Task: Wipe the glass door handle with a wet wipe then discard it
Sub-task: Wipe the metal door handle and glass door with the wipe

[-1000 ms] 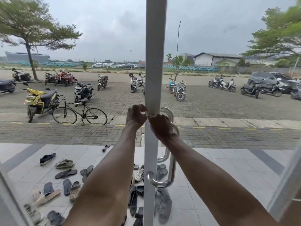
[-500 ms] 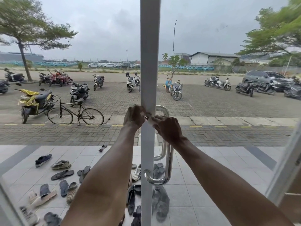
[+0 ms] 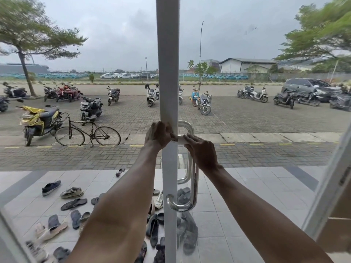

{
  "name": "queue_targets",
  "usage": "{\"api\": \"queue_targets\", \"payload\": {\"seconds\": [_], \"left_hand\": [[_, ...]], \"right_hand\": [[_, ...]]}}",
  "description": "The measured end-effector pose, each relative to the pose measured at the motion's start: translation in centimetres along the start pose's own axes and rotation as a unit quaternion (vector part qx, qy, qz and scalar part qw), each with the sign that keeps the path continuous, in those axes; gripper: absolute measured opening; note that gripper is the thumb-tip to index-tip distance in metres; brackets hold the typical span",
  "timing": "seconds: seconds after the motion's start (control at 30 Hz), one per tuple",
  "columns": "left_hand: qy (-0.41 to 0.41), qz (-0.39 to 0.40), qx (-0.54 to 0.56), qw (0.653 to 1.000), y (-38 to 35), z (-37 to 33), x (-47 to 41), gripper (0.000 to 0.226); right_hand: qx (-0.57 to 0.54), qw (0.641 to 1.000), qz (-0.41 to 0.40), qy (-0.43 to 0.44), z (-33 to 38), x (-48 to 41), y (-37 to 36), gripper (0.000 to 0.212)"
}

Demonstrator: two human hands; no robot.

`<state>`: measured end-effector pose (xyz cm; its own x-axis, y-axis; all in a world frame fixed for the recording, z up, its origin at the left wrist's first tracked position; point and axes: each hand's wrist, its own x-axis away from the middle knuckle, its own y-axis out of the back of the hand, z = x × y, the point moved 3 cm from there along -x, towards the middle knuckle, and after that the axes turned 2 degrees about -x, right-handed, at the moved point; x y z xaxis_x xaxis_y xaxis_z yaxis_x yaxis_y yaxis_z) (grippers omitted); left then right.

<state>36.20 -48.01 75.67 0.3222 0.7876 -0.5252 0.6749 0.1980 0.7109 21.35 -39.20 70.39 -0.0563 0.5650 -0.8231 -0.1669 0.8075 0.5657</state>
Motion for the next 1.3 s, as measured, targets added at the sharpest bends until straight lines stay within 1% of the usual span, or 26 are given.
{"api": "queue_targets", "payload": {"seconds": [0.1,0.2,0.27,0.33,0.4,0.43,0.5,0.6,0.7,0.77,0.87,0.93,1.0,1.07,1.13,1.23,1.3], "left_hand": [[0.006,0.000,0.014,1.000,-0.4,-0.2,0.2,0.028],[0.015,0.006,0.033,0.999,-0.2,0.1,0.5,0.028],[0.012,0.014,0.041,0.999,0.1,0.2,0.6,0.026],[0.009,0.015,0.048,0.999,0.1,0.2,0.7,0.024],[0.015,0.000,0.060,0.998,0.0,0.3,0.7,0.023],[0.022,-0.010,0.066,0.998,0.0,0.2,0.6,0.022],[0.032,-0.027,0.070,0.997,-0.2,0.1,0.6,0.018],[0.039,-0.049,0.066,0.996,-0.4,-0.2,0.7,0.024],[0.048,-0.051,0.060,0.996,-0.5,-0.3,0.7,0.025],[0.053,-0.044,0.059,0.996,-0.6,-0.4,0.6,0.025],[0.046,-0.035,0.051,0.997,-0.7,-0.2,0.6,0.025],[0.031,-0.026,0.053,0.998,-0.7,-0.1,0.6,0.019],[0.000,-0.015,0.052,0.999,-0.7,0.1,0.5,0.013],[-0.034,-0.007,0.039,0.999,-0.7,0.4,0.5,0.013],[-0.052,-0.005,0.032,0.998,-0.9,0.8,0.4,0.019],[-0.071,-0.017,0.040,0.997,-1.3,1.2,0.6,0.024],[-0.079,-0.031,0.055,0.995,-1.6,1.3,0.8,0.025]], "right_hand": [[-0.022,0.998,-0.010,-0.055,-1.2,1.6,0.3,0.038],[-0.012,0.997,-0.004,-0.078,-0.4,1.2,0.2,0.032],[0.008,0.998,0.001,-0.064,0.5,0.0,0.0,0.031],[0.025,0.999,0.012,-0.021,1.5,-0.9,-0.3,0.034],[0.029,0.999,0.025,0.008,1.8,-1.3,-0.5,0.035],[0.025,0.999,0.022,0.005,1.6,-1.2,-0.5,0.036],[0.002,1.000,-0.002,-0.027,0.8,-0.4,-0.5,0.037],[-0.043,0.994,-0.050,-0.082,-0.3,1.8,-0.3,0.035],[-0.070,0.989,-0.077,-0.107,-0.8,3.5,-0.2,0.036],[-0.077,0.986,-0.080,-0.126,-0.7,3.8,-0.1,0.036],[-0.073,0.984,-0.055,-0.154,-0.3,2.9,0.2,0.026],[-0.060,0.987,-0.033,-0.142,-0.1,1.7,0.4,0.019],[-0.049,0.993,-0.001,-0.106,0.0,0.4,0.4,0.022],[-0.046,0.995,0.027,-0.081,0.1,-0.3,0.1,0.026],[-0.059,0.994,-0.001,-0.089,-0.1,0.1,-0.3,0.029],[-0.080,0.983,-0.086,-0.144,-0.6,2.7,-0.8,0.034],[-0.091,0.971,-0.128,-0.178,-0.8,4.5,-1.3,0.032]]}}
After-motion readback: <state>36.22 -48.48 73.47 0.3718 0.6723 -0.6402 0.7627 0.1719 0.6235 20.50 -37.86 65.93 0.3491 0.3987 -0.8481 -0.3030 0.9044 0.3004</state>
